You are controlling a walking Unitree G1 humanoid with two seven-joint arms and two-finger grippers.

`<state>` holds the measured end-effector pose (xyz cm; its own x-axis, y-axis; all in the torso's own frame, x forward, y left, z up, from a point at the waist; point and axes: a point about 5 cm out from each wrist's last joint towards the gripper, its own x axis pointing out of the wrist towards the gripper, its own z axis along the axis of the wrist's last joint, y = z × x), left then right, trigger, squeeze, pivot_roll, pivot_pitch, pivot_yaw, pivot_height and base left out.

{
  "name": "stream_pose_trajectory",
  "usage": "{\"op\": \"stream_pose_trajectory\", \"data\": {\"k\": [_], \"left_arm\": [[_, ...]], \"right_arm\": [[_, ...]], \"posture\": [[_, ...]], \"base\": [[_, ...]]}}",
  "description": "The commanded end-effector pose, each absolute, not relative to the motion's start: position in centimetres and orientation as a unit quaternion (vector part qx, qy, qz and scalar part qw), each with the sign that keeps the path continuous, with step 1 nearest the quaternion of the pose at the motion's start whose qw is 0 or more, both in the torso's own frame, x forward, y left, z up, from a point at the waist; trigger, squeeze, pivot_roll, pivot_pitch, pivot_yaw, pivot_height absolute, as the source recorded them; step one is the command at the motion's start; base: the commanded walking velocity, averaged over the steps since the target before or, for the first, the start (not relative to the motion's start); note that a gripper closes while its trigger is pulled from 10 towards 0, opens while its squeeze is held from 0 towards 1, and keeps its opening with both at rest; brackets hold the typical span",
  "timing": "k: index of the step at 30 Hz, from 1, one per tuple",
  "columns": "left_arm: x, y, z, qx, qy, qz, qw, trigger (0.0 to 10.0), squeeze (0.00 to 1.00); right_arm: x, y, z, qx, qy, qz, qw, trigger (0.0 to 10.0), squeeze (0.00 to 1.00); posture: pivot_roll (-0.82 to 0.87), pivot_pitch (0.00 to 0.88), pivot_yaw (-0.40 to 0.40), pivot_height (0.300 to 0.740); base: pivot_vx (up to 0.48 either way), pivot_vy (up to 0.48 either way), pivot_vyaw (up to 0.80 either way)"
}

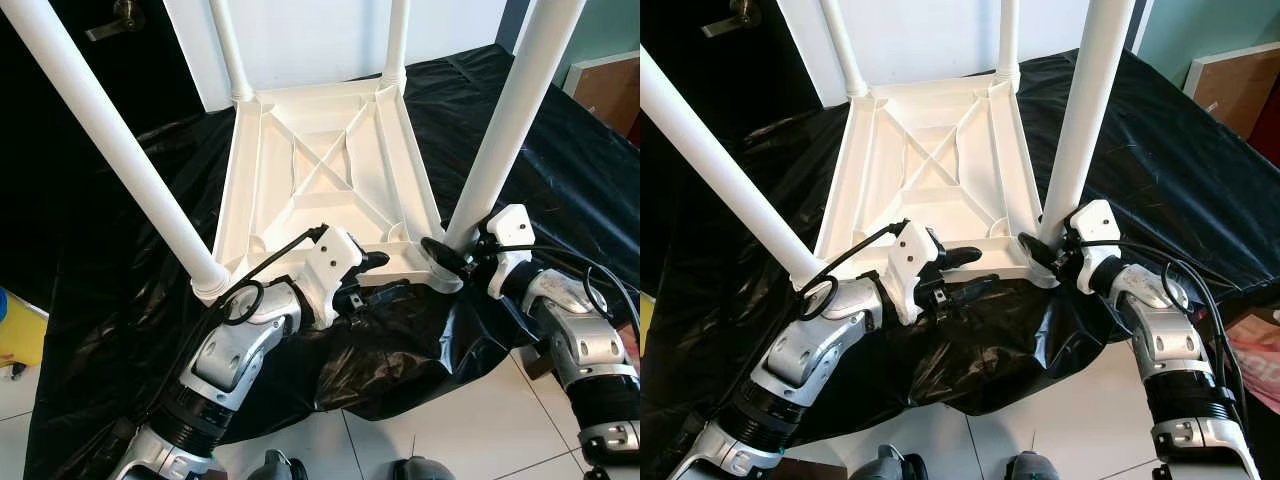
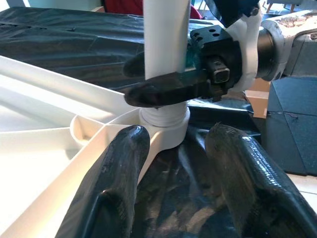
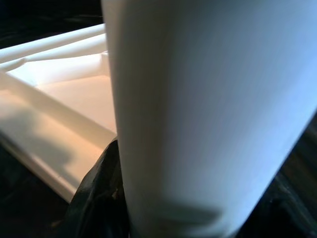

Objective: Building children table

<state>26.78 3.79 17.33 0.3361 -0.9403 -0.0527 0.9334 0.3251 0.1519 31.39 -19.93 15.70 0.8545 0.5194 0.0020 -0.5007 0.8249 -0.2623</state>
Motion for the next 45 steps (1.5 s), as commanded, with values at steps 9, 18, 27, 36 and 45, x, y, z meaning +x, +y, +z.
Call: {"op": "stream_pose_trajectory", "data": {"k": [9,18,27,36,45], "left_arm": [[26.0,3.5,17.1,0.081,-0.015,-0.614,0.785,10.0,0.00],[26.0,3.5,16.9,0.079,-0.012,-0.615,0.784,10.0,0.00],[25.9,3.4,16.9,0.077,-0.010,-0.617,0.783,10.0,0.00],[26.0,3.5,17.0,0.075,-0.013,-0.610,0.789,10.0,0.00],[26.1,3.6,17.1,0.073,-0.014,-0.605,0.792,10.0,0.00]], "right_arm": [[30.5,-19.6,14.1,-0.046,-0.004,0.087,0.995,10.0,0.00],[29.2,-17.8,12.4,0.016,0.021,-0.099,0.995,10.0,0.00],[28.7,-15.3,12.9,0.066,0.014,-0.124,0.990,10.0,0.00],[28.7,-15.2,13.2,0.031,0.014,-0.132,0.991,10.0,0.00],[28.9,-15.8,13.1,0.029,0.015,-0.120,0.992,10.0,1.00]], "posture": [[-0.13,0.098,0.092,0.740],[-0.14,0.095,0.091,0.740],[-0.14,0.097,0.088,0.740],[-0.13,0.104,0.076,0.740],[-0.13,0.109,0.072,0.740]], "base": [[0.000,0.000,0.00],[0.000,0.000,0.00],[0.000,0.000,0.00],[0.000,0.000,0.00],[0.000,0.000,0.00]]}}
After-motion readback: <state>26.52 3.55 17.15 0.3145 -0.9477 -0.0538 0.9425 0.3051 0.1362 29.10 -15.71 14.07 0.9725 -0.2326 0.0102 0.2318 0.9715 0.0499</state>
